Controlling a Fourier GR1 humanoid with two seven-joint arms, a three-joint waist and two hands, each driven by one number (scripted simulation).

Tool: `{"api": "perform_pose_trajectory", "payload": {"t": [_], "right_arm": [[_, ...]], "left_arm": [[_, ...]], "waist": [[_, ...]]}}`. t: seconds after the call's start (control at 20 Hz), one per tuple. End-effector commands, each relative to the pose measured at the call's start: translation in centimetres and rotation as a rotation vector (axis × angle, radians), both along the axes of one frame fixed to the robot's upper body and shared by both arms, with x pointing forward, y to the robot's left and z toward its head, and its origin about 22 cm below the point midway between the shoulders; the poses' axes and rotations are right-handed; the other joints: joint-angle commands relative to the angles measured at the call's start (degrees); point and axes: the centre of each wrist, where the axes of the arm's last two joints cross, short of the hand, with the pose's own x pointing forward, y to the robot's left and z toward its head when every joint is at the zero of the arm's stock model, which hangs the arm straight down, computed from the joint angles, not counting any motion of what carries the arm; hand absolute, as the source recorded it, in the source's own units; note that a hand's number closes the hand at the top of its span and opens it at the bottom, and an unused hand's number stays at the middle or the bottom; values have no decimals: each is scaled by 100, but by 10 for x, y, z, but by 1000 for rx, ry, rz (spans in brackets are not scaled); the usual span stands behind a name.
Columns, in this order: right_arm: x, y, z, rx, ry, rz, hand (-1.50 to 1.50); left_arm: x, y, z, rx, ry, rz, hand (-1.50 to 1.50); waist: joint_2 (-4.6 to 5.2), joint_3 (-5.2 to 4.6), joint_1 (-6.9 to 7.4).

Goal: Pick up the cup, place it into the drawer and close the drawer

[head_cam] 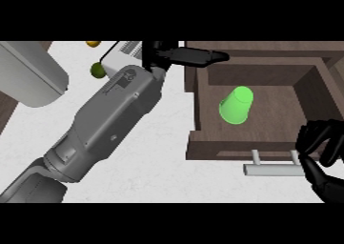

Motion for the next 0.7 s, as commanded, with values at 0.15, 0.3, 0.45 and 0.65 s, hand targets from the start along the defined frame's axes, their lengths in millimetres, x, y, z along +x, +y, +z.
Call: {"api": "perform_pose_trajectory", "payload": {"t": [0.15, 0.3, 0.45, 0.65], "right_arm": [[-22, 0, -4, -186, 17, 4, 150], [-9, 5, -12, -271, 48, -18, 150], [9, 16, -15, -268, 47, -53, 150], [15, 27, -22, -345, 68, -86, 150]], "left_arm": [[-21, 65, -25, -56, 67, 71, -150], [-34, 99, -27, -58, 47, 86, -150], [-51, 131, -34, -67, 65, 91, -150], [-86, 164, -47, -73, 83, 105, -150]], "waist": [[-31, 0, 84], [-14, 0, 146], [18, 1, 100], [18, 0, 141]]}}
